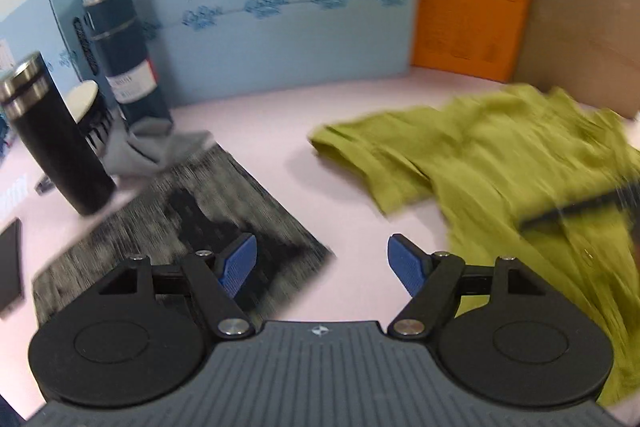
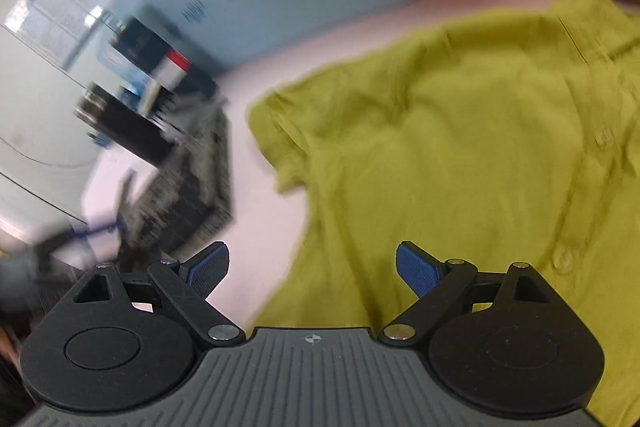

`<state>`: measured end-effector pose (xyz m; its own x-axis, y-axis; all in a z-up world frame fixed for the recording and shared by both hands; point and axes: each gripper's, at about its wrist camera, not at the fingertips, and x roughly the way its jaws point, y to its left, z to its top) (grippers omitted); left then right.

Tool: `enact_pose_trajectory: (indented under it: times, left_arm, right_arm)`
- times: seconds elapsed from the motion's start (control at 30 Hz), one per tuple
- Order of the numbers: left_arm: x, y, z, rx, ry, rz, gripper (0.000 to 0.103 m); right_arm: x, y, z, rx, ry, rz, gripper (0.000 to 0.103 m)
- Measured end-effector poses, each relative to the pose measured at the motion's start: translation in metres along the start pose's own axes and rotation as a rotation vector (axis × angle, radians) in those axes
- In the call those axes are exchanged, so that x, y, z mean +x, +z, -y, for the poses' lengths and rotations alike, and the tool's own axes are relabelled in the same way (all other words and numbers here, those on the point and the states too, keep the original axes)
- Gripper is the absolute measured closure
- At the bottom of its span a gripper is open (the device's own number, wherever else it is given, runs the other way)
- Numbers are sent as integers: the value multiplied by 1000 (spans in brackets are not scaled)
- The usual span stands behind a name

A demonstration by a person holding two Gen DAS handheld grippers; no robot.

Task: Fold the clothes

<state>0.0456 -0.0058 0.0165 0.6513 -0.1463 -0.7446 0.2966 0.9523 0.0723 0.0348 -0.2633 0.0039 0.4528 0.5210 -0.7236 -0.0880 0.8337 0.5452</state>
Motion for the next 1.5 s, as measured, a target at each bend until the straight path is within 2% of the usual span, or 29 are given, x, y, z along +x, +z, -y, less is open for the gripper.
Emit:
enact_pose_trajectory:
  times: [0.03,0.1,0.13,0.17,0.23,0.3,0.4,0.47,0.5,0.6,0.7,0.83,0.9,0.97,1.0,1.03,1.07,1.1,1.13,1.17,1.23,1.27,1.33,1.37,1.43,1.5]
  left_arm:
    - [13,16,1,13,45,-18,33]
    - [33,38,5,37,106,-13,33]
    - [41,46,5,45,105,-10,33]
    - [49,53,8,44,98,-15,33]
    - [65,64,10,44,80,-28,33]
    - [81,69,15,61,75,-45,33]
    - [100,69,22,65,104,-72,33]
    - [109,66,27,50,123,-92,33]
    - [113,65,28,37,131,-105,33]
    - [121,59,34,4,159,-140,33]
    - [114,55,39,-7,157,-130,32]
    - [111,51,42,-1,194,-107,30]
    - [115,51,38,-38,205,-109,30]
    - [121,53,30,-90,181,-124,30]
    - [124,54,28,-110,175,-130,30]
    - [128,54,27,-126,170,-134,30]
    - [131,54,26,-144,163,-131,33]
    - [132,54,26,-161,148,-120,46]
    - [133,54,26,-174,128,-118,88]
    - [136,55,26,-190,123,-131,103]
    - [139,56,28,-214,115,-140,103]
    - [140,55,30,-210,115,-138,103]
    - [142,55,34,-200,115,-139,103]
    - [143,55,36,-193,116,-141,103]
    - [145,55,39,-187,121,-143,103]
    - [142,58,42,-197,119,-136,103]
  right_arm:
    - [-1,-5,2,10,-24,15,14]
    - [-27,-17,10,54,10,144,14]
    - [-45,-23,16,82,17,216,14]
    - [-71,-31,26,122,-20,312,14]
    - [-120,-49,51,204,-108,485,13]
    - [-164,-74,85,303,-249,595,13]
    - [-213,-118,136,468,-434,667,14]
    - [-231,-147,163,552,-518,701,14]
    - [-236,-158,175,593,-548,703,14]
    - [-235,-179,206,724,-517,696,14]
    - [-222,-184,223,796,-399,708,14]
    - [-210,-171,225,736,-440,740,11]
    - [-210,-164,231,729,-455,758,12]
    - [-211,-157,236,727,-470,764,14]
    - [-212,-153,239,723,-482,761,26]
    - [-212,-150,240,717,-498,751,64]
    - [-210,-147,243,726,-490,729,92]
    - [-210,-146,246,755,-478,727,97]
    - [-210,-146,248,782,-469,729,97]
    - [-213,-144,243,773,-485,756,97]
    - [-218,-132,223,682,-497,817,97]
    - [-217,-122,208,593,-491,834,97]
    - [-206,-99,176,397,-424,826,97]
    - [-196,-87,163,312,-364,794,97]
    - [-163,-65,142,162,-274,648,97]
    - [-127,-55,131,97,-310,484,95]
